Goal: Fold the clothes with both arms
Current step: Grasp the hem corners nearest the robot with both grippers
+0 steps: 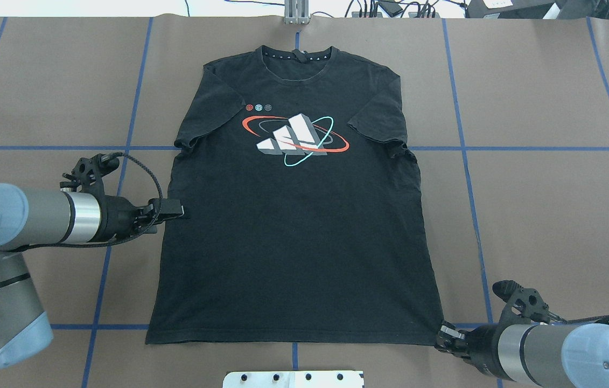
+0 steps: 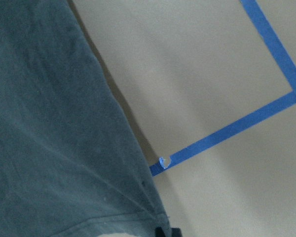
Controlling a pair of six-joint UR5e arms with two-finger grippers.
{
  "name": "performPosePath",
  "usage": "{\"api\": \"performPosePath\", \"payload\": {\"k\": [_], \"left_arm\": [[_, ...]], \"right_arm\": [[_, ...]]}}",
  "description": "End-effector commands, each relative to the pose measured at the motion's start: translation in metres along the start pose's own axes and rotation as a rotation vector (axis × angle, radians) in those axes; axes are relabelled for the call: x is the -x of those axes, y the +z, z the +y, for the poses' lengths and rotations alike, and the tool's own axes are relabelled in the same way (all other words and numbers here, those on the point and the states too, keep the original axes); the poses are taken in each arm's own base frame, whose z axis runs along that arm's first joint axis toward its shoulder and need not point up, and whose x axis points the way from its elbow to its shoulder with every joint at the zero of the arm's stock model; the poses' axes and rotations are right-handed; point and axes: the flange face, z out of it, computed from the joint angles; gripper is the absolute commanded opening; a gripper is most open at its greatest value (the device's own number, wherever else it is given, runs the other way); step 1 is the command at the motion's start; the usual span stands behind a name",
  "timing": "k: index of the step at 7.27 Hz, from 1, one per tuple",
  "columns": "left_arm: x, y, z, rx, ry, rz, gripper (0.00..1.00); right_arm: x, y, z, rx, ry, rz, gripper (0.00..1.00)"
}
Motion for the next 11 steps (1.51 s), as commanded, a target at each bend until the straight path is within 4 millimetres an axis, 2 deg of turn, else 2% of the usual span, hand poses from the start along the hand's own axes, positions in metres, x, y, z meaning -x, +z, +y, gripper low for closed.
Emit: {"api": "performPosePath", "payload": {"k": [1, 2, 3, 5, 7, 11], "left_arm": [[0.025, 0.007, 0.053, 0.034, -0.03, -0.086, 0.98], [0.023, 0.013, 0.078, 0.076, -0.06, -0.09, 0.97], [0.022, 0.017, 0.098, 0.109, -0.06, -0.092, 0.91], [0.021, 0.022, 0.121, 0.139, -0.089, -0.099, 0.75], [0.024, 0.025, 0.128, 0.135, -0.084, -0.106, 0.69], [0.032, 0.026, 0.127, 0.129, -0.083, -0.135, 0.69]], "right_arm": [[-0.001, 0.001, 0.0, -0.001, 0.0, 0.004, 0.0], [0.001, 0.001, 0.001, 0.0, -0.001, -0.001, 0.0], [0.002, 0.0, 0.002, 0.002, 0.0, -0.005, 0.0], [0.0, 0.0, 0.0, -0.001, 0.0, -0.002, 0.0], [0.0, 0.0, 0.0, -0.001, 0.0, -0.002, 0.0], [0.001, -0.001, 0.001, 0.0, 0.001, -0.004, 0.0]]}}
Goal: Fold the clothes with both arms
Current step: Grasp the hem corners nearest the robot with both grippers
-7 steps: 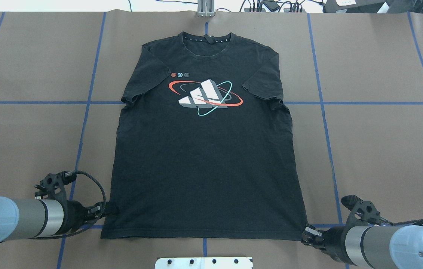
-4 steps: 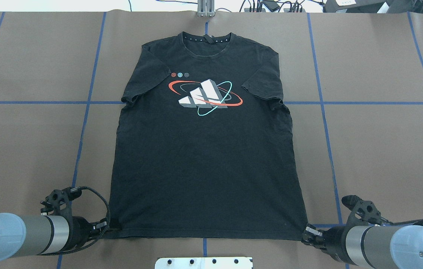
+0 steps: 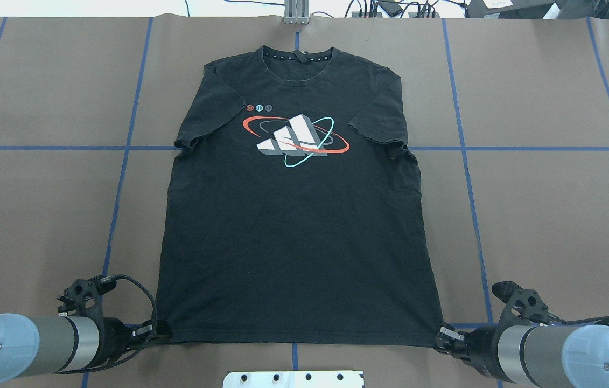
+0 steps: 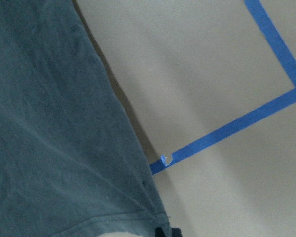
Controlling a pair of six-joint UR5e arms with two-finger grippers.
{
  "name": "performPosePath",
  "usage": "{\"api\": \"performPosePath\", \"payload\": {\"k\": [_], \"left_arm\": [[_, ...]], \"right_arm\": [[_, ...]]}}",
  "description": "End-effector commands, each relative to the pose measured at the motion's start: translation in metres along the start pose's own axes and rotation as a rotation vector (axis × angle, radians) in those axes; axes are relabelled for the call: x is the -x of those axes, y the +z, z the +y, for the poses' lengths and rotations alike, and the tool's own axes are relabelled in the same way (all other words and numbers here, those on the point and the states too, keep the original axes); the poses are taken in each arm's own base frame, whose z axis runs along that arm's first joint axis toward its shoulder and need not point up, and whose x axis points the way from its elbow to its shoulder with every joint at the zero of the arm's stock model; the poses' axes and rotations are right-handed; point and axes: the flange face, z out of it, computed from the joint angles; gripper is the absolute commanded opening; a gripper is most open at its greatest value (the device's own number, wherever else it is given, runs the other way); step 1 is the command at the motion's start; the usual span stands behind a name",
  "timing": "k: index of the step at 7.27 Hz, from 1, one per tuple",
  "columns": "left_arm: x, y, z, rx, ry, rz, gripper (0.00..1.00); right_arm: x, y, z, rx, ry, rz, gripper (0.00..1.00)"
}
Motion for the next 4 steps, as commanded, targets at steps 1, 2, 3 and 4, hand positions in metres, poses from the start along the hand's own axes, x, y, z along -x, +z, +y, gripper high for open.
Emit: {"api": "performPosePath", "payload": {"k": [1, 2, 3, 4], "left_arm": [[0.0012, 0.0, -0.0004, -0.001, -0.001, -0.004, 0.69], [0.0012, 0.0002, 0.0003, 0.0, -0.001, -0.004, 0.66], [0.0012, 0.0002, 0.0003, 0.0, -0.003, -0.004, 0.31], [0.0006, -0.0006, -0.0003, -0.001, -0.003, -0.003, 0.0]], "right_arm": [[0.001, -0.0005, 0.0006, 0.001, 0.001, -0.002, 0.0], [0.001, -0.0005, 0.0006, 0.001, 0.001, -0.002, 0.0], [0.0014, -0.0011, 0.0008, 0.002, -0.001, -0.004, 0.0], [0.0014, -0.0012, 0.0008, 0.002, 0.001, -0.004, 0.0]]}}
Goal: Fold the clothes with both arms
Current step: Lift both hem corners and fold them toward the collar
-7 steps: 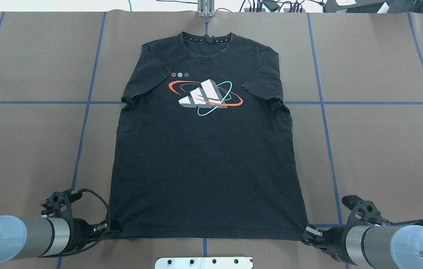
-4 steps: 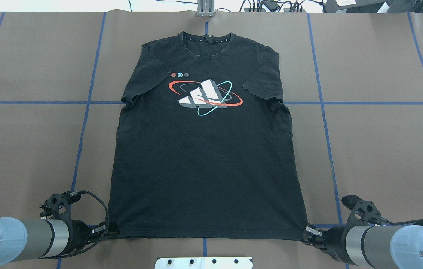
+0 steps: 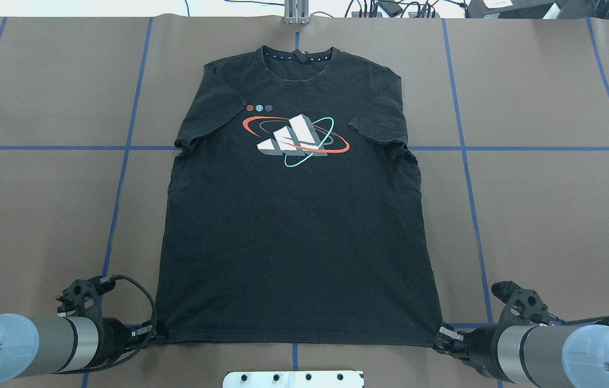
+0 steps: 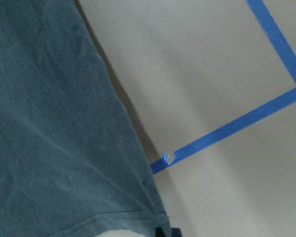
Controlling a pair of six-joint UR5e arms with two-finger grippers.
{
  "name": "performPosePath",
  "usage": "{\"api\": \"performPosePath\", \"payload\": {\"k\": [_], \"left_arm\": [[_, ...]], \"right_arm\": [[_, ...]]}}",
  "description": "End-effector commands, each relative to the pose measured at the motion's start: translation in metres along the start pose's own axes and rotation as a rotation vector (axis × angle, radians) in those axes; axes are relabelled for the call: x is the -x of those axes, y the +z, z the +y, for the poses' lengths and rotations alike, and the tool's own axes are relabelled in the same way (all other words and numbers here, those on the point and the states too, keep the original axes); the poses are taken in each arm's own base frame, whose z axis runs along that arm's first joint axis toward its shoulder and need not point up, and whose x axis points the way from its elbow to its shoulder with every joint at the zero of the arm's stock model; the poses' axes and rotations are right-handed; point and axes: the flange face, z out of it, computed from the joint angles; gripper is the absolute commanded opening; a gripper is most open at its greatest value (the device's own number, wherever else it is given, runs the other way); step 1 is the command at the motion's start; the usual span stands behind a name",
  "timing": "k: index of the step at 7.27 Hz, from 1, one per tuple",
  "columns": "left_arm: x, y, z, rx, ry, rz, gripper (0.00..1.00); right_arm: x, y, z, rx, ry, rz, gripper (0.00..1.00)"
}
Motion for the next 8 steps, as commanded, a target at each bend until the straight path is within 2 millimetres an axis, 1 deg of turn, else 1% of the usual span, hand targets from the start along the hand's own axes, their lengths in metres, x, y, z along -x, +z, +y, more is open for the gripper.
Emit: {"api": "performPosePath", "payload": {"k": [1, 2, 3, 4, 5, 6, 7, 8], "left_arm": [[-0.003, -0.003, -0.001, 0.0, -0.002, 0.007, 0.0], [-0.011, -0.015, 0.001, 0.007, -0.001, 0.029, 0.0], [-0.016, -0.022, 0.003, 0.014, -0.002, 0.023, 0.0], [-0.024, -0.044, 0.009, 0.041, -0.002, -0.002, 0.0], [-0.037, -0.079, 0.019, 0.088, -0.001, -0.003, 0.0], [-0.045, -0.095, 0.022, 0.095, 0.0, 0.004, 0.0], [-0.058, -0.117, 0.025, 0.122, 0.0, 0.046, 0.0], [-0.069, -0.127, 0.012, 0.1, -0.014, 0.079, 0.0]], "right_arm": [[0.002, -0.002, 0.001, 0.003, 0.001, -0.006, 0.0], [0.003, -0.002, 0.001, 0.003, 0.001, -0.008, 0.0], [0.004, -0.006, 0.001, 0.005, 0.001, -0.012, 0.0], [0.006, -0.014, 0.002, 0.008, 0.002, -0.023, 0.0], [0.007, -0.028, 0.002, 0.014, 0.002, -0.033, 0.0], [0.005, -0.053, 0.003, 0.025, 0.002, -0.045, 0.0], [0.005, -0.083, 0.004, 0.047, 0.002, -0.053, 0.0], [0.012, -0.098, -0.002, 0.04, 0.014, -0.077, 0.0]]}}
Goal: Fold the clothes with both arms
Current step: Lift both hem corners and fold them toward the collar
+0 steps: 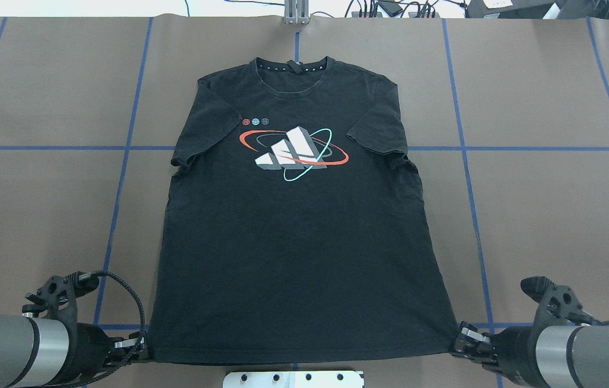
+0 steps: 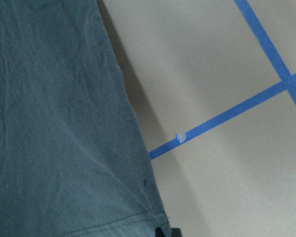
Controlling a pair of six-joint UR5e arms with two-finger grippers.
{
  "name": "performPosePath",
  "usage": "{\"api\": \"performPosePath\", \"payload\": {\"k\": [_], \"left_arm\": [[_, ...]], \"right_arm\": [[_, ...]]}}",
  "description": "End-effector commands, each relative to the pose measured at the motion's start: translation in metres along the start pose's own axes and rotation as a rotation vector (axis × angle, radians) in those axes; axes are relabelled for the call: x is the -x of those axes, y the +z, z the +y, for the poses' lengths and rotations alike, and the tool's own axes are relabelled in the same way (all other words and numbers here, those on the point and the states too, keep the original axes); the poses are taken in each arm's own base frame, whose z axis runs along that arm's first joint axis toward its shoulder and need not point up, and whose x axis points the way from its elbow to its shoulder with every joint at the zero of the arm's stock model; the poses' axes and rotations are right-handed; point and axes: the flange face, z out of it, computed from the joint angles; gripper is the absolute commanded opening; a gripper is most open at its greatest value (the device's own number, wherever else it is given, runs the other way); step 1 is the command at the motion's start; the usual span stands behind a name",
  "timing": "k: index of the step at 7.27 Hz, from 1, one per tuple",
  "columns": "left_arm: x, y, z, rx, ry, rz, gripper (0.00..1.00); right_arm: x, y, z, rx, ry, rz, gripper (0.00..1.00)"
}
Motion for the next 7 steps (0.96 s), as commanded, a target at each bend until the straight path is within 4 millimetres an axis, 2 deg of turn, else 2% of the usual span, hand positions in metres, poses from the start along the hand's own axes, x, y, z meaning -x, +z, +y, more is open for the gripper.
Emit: {"api": "performPosePath", "payload": {"k": [1, 2, 3, 4, 5, 6, 7], "left_arm": [[-0.032, -0.034, -0.033, -0.07, -0.014, 0.096, 0.0], [-0.05, -0.051, -0.058, -0.133, 0.041, 0.147, 0.0], [-0.062, -0.047, -0.096, -0.211, 0.054, 0.156, 0.0], [-0.078, -0.036, -0.143, -0.285, 0.043, 0.152, 0.0], [-0.093, -0.032, -0.195, -0.353, 0.078, 0.132, 0.0], [-0.091, -0.034, -0.246, -0.386, 0.057, 0.1, 0.0], [-0.096, -0.032, -0.28, -0.42, 0.048, 0.082, 0.0]], "right_arm": [[0.019, -0.027, -0.02, -0.018, 0.043, -0.003, 0.0], [0.064, -0.033, -0.045, -0.069, 0.077, -0.007, 0.0], [0.125, -0.039, -0.068, -0.135, 0.061, 0.032, 0.0], [0.181, -0.039, -0.095, -0.206, 0.068, 0.093, 0.0], [0.21, -0.029, -0.134, -0.226, 0.083, 0.133, 0.0], [0.21, -0.026, -0.178, -0.242, 0.052, 0.177, 0.0], [0.21, -0.027, -0.212, -0.259, 0.041, 0.203, 0.0]]}}
